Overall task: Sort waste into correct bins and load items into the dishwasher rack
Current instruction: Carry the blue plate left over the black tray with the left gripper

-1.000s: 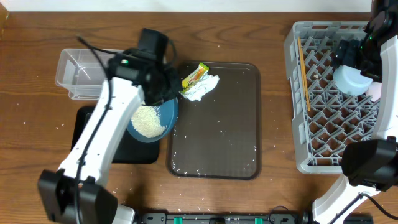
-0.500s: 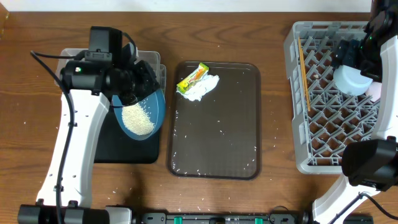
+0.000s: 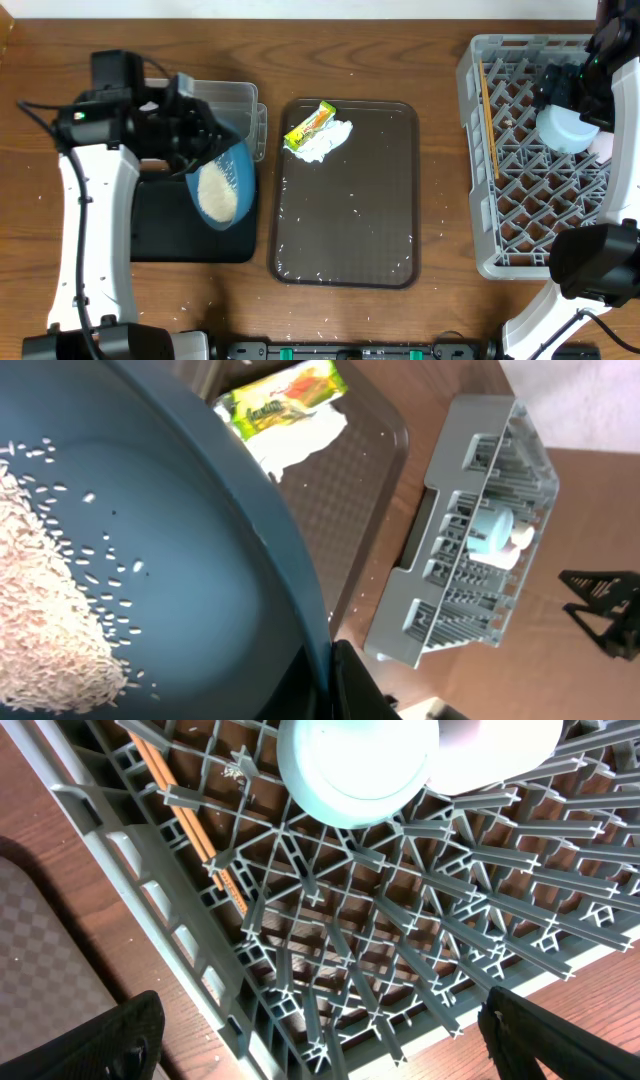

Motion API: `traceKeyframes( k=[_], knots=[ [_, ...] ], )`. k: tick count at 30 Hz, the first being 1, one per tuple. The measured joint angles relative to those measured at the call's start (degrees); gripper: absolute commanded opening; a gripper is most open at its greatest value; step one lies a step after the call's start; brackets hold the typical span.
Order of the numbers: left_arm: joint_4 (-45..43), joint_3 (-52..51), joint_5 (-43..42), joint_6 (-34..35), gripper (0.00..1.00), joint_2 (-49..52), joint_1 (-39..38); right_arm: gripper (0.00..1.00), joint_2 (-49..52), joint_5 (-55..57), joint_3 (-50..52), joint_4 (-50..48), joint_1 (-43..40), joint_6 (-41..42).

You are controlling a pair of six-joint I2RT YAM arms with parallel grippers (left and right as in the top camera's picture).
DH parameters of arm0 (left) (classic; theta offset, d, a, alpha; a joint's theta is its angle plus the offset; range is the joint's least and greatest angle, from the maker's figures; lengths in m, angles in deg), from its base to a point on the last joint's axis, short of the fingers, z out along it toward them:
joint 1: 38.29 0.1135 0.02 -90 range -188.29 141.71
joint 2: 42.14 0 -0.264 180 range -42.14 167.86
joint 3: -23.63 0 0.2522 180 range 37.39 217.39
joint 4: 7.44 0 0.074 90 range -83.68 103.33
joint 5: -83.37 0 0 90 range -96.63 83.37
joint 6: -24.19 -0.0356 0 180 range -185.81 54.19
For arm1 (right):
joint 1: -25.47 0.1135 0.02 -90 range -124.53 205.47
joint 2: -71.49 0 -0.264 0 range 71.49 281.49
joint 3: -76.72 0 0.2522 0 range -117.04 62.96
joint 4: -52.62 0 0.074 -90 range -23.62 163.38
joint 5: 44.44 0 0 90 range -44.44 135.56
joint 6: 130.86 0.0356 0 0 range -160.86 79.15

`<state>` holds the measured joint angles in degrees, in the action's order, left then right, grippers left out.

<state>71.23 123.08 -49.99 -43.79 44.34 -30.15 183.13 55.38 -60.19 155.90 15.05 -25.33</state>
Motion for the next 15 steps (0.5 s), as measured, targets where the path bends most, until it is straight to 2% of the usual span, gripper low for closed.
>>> traceKeyframes(
  k=[15],
  knots=[
    [-2.49, -11.82, -15.13, -7.58, 0.06, 0.00, 10.71, 0.99, -0.02, 0.00, 0.02, 0.00, 0.00, 0.00]
  ],
)
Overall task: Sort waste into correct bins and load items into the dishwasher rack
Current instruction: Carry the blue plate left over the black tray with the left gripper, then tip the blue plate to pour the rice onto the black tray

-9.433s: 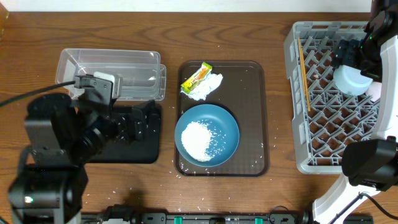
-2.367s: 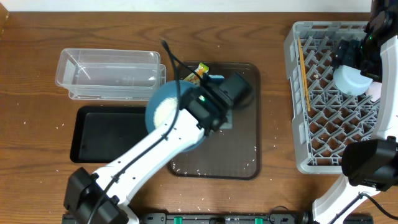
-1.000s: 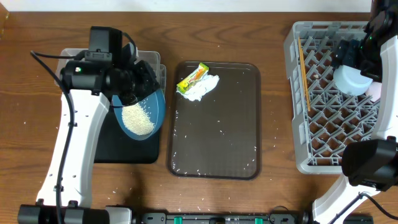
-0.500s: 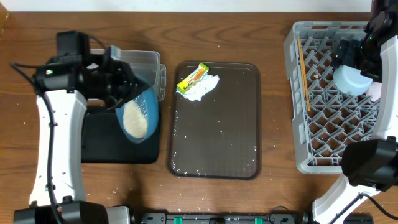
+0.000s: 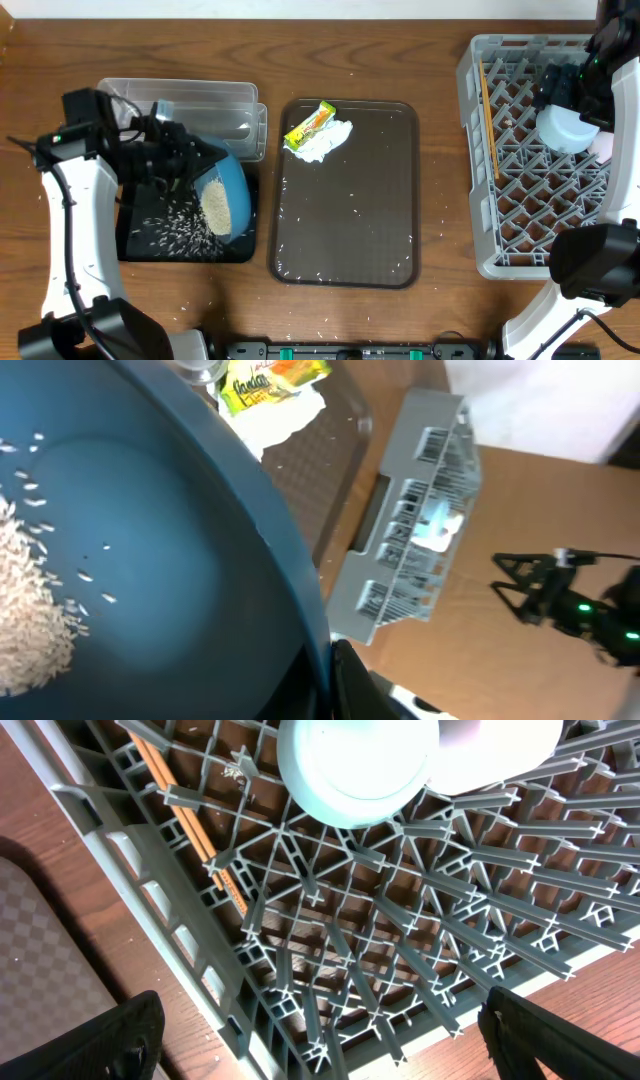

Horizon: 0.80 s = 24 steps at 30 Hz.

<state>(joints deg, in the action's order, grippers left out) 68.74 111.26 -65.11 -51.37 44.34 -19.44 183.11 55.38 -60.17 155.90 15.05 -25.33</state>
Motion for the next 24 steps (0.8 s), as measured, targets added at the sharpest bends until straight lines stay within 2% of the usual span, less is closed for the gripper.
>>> traceKeyframes(
  k=[13, 24],
  knots=[
    [-0.72, -5.20, -12.46, -5.33, 0.06, 0.00, 8.94, 0.99, 0.00, 0.00, 0.00, 0.00, 0.00, 0.00],
    [1.92, -5.29, -17.51, -8.94, 0.06, 0.00, 15.98, 0.99, 0.00, 0.00, 0.00, 0.00, 0.00, 0.00]
  ],
)
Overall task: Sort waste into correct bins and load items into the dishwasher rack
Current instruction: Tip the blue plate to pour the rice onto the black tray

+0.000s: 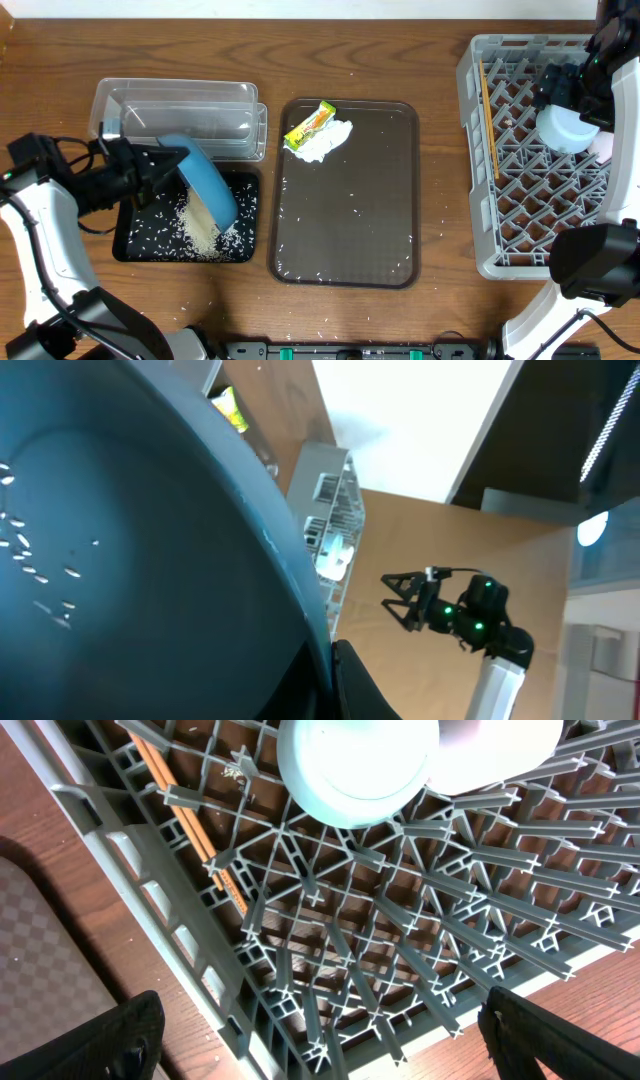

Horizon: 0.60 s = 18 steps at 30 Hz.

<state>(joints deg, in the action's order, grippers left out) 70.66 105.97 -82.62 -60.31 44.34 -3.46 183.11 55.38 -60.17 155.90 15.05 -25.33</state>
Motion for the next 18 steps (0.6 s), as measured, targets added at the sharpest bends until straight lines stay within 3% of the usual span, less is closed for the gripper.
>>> traceKeyframes(
  k=[4, 18],
  knots=[
    [-2.27, -0.04, -0.61, -1.33, 0.06, 0.00, 1.57, 0.99, 0.00, 0.00, 0.00, -0.02, 0.00, 0.00],
    [4.68, -0.61, -6.40, -5.38, 0.06, 0.42, 3.13, 0.99, 0.00, 0.00, 0.00, 0.00, 0.00, 0.00]
  ],
)
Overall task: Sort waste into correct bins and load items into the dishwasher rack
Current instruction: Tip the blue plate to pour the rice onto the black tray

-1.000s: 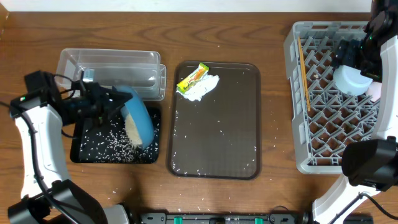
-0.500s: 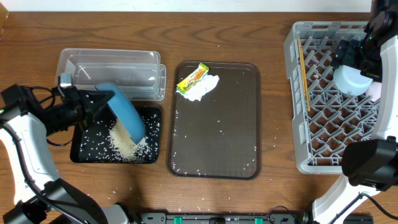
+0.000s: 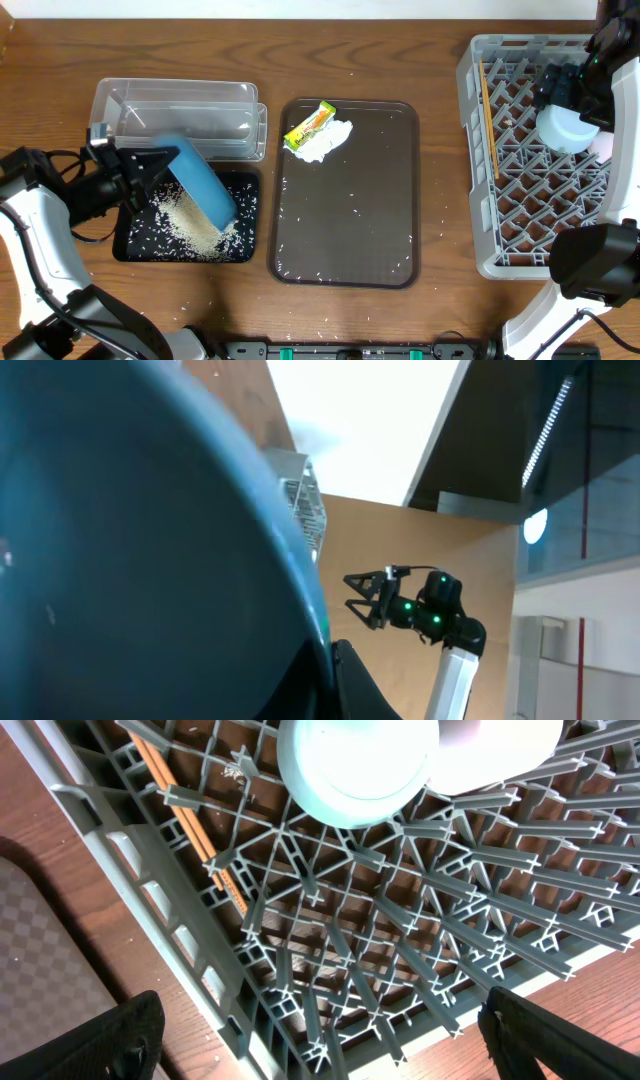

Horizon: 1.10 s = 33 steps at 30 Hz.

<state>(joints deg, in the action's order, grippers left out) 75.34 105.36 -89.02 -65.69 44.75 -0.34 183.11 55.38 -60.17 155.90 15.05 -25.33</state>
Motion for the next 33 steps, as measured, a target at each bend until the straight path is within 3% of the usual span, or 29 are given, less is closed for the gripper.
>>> traceKeyframes(
  k=[5, 15, 33],
  knots=[
    [-2.23, -0.02, -0.15, -0.26, 0.06, 0.09, 1.73, 0.99, 0.02, 0.00, 0.00, 0.00, 0.00, 0.00],
    [6.54, -0.11, -0.33, -4.63, 0.06, 0.35, 5.35, 0.99, 0.02, 0.00, -0.02, 0.00, 0.00, 0.00],
    [2.67, -0.15, -1.68, -6.64, 0.06, 0.76, 5.66, 0.99, 0.00, 0.00, -0.02, 0.00, 0.00, -0.02]
  ],
)
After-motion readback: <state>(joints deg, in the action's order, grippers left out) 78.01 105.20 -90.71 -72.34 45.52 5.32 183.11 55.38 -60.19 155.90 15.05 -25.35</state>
